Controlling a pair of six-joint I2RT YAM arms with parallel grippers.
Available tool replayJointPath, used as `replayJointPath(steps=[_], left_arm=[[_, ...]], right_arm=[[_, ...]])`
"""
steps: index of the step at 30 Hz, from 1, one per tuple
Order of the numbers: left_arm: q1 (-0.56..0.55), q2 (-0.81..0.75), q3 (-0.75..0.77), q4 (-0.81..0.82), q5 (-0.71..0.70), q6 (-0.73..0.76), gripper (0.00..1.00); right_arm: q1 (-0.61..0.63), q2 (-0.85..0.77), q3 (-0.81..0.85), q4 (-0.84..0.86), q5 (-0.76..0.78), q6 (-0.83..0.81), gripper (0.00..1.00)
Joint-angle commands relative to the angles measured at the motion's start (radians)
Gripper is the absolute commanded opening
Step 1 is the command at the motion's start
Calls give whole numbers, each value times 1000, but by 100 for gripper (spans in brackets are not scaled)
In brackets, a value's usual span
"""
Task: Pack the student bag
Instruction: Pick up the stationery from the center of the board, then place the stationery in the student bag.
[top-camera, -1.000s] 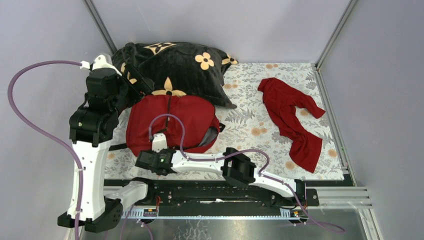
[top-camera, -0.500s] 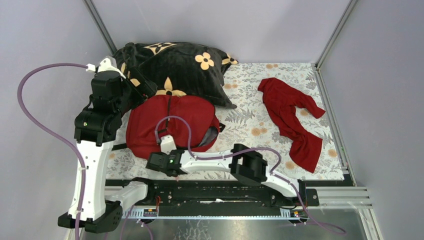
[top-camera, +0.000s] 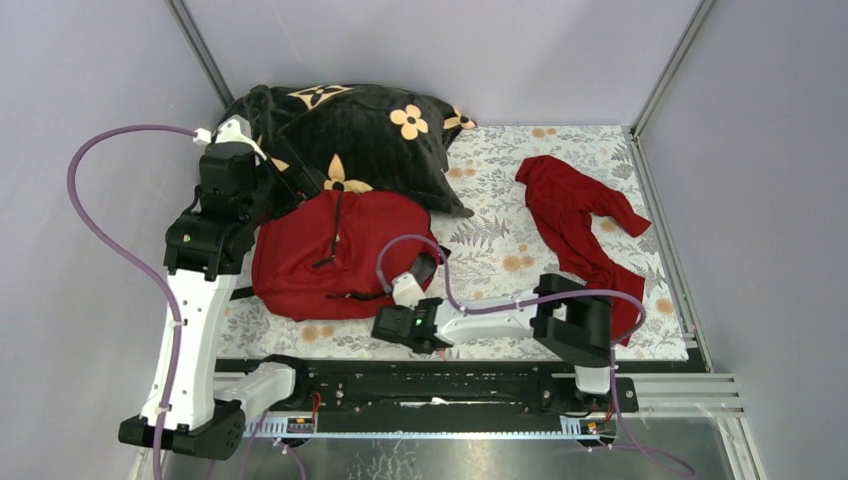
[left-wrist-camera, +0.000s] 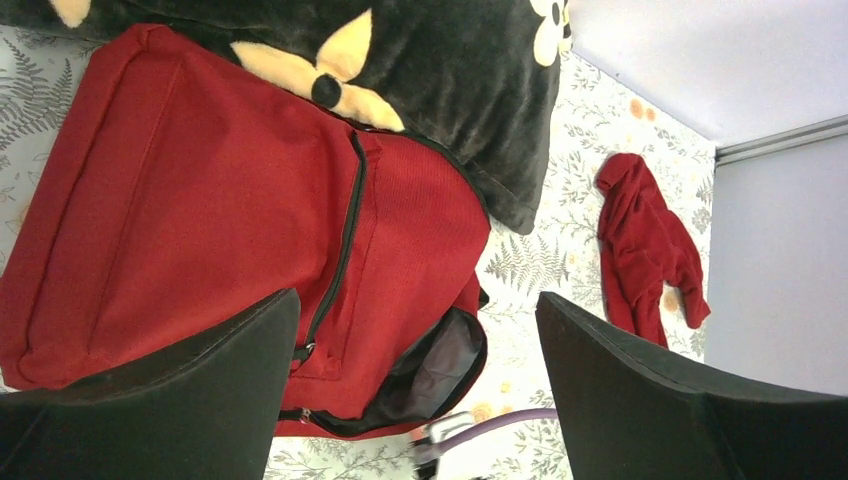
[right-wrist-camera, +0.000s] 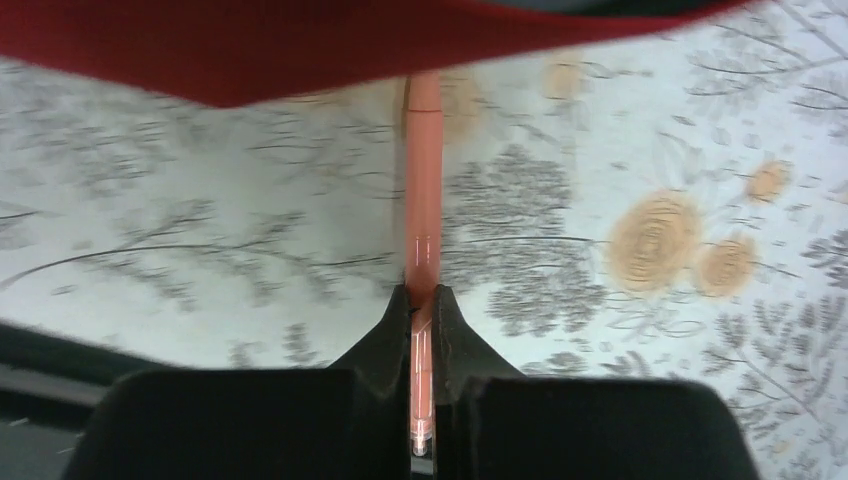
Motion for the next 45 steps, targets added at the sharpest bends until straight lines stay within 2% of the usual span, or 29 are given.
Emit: replayJointPath(steps=[1,8,11,14,16,19,22,24,31,35,37,45], left_arm=[[8,29,19,59,-4,75,95],[-26,126,-39,33,-54,138,88],[-98,180,-77,15,-238,177,89],[-109,246,-136,17,-272,228,98],[-134,281,-158,31,-294,236,99],[-199,328,-171,51,-416,232,98],[-239,387,-159,53,-493,225,83],[-252,421,-152,53,-502,224,69],[-254,494,-153,53,-548,214,34],[-253,507,-129,21,-576,201,5],[-252,496,-110,3,-576,194,0],[-184,388,-65,-8,-401,222,0]], right_arm=[[-70,-69,-142,-13,7,-6,0],[-192,-222,-254,3,-24,6,0],[-261,-295,-263,29,-66,-10,0],[-343,-362,-264,107,-127,-37,0],[-397,-384,-254,147,-182,-48,0],[-449,-398,-202,160,-235,-58,0],[-479,-400,-141,159,-274,-72,0],[-496,-396,-97,161,-300,-86,0],[-536,-308,130,196,-425,-146,0],[-552,-199,245,233,-527,-143,0],[-553,-142,306,253,-595,-134,0],[-553,44,503,320,-816,-85,0]])
